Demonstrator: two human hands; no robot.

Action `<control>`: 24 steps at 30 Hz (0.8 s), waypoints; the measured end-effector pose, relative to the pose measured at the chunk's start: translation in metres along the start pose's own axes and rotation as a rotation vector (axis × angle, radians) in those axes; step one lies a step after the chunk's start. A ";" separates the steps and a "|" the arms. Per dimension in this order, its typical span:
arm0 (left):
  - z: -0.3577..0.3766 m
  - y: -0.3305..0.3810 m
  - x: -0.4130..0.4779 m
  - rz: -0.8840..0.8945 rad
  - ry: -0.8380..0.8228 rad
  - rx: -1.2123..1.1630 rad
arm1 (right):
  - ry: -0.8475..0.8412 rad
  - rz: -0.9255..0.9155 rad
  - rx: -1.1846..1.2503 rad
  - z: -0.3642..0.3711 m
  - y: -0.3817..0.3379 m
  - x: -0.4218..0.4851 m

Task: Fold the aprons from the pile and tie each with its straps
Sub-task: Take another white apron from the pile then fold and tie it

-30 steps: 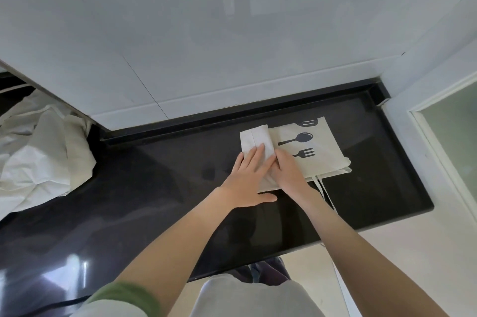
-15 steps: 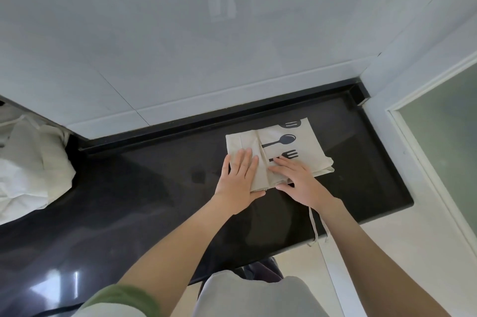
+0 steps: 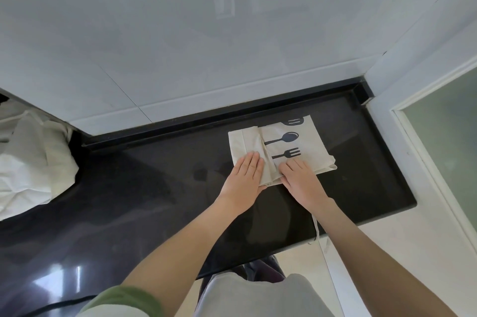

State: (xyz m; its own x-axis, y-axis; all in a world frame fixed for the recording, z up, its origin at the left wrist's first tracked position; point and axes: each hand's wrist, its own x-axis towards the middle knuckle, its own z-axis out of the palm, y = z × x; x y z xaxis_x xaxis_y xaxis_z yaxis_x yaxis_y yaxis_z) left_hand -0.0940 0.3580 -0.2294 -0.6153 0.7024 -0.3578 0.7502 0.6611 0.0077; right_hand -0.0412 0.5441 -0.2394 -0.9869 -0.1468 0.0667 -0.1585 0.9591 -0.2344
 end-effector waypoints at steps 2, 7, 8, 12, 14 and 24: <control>0.002 0.000 0.000 0.003 0.009 -0.006 | 0.000 -0.027 -0.004 0.002 -0.003 -0.005; 0.018 -0.001 -0.007 0.026 0.045 -0.116 | -0.070 -0.023 0.108 0.006 -0.003 -0.015; 0.017 -0.001 -0.009 0.031 0.048 -0.173 | -0.100 -0.017 0.138 0.006 -0.002 -0.016; -0.003 -0.003 -0.008 -0.182 0.102 -0.577 | -0.183 -0.038 0.154 -0.001 0.005 -0.017; -0.012 0.000 -0.007 -0.536 0.207 -0.663 | -0.204 -0.030 0.141 -0.003 0.004 -0.017; -0.036 -0.002 -0.008 -0.832 -0.076 -1.138 | -0.254 0.434 0.651 -0.027 -0.025 0.009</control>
State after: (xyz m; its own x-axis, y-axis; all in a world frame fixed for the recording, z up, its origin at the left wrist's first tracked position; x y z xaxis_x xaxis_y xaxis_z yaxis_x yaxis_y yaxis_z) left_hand -0.0998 0.3606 -0.1929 -0.7335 0.0155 -0.6795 -0.4460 0.7434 0.4985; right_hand -0.0451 0.5251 -0.2070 -0.9285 0.0794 -0.3628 0.3305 0.6223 -0.7096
